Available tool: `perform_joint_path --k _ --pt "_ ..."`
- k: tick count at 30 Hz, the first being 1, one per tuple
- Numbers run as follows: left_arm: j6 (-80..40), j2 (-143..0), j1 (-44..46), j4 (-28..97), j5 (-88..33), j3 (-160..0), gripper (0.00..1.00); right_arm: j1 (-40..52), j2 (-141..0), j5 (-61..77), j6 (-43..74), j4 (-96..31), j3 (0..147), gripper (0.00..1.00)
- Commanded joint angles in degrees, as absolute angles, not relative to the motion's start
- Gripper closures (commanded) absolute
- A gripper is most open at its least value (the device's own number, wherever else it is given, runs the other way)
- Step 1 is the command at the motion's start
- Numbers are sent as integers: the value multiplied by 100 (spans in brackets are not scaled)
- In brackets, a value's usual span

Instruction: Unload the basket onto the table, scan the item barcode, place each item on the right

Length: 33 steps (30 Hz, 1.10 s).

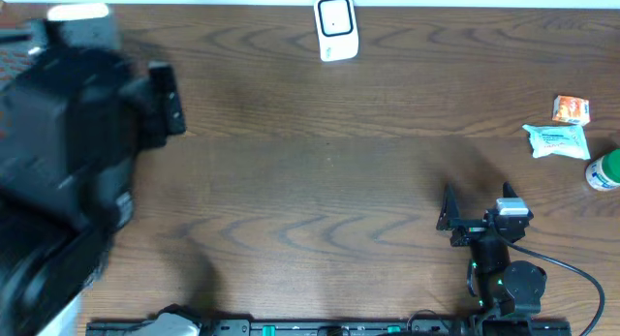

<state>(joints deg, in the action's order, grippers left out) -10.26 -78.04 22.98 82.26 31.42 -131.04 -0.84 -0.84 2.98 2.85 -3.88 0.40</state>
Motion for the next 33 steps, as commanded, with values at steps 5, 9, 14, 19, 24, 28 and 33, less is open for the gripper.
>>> perform_joint_path --k 5,9,14,19,24,28,33 --pt "-1168 -6812 1323 7839 1800 -12938 2 -130 -36 266 381 -410 32 1" --pt "-1166 -6036 1153 6674 1800 -11848 2 -130 -36 266 381 -410 32 1" --pt "-1166 -4912 1009 5033 1712 -9671 2 -130 -36 266 381 -410 32 1" --pt "-1168 -3839 895 3579 1544 -7251 2 -130 -36 266 381 -410 32 1" --pt "-1170 -2923 714 2344 1238 -5013 2 -130 -36 266 381 -410 32 1" --pt "-1170 -2331 707 1850 1240 -3691 2 -130 -36 263 381 -410 32 1" --pt "-1170 -1533 703 1424 1240 -2327 2 -130 -36 266 381 -410 32 1"
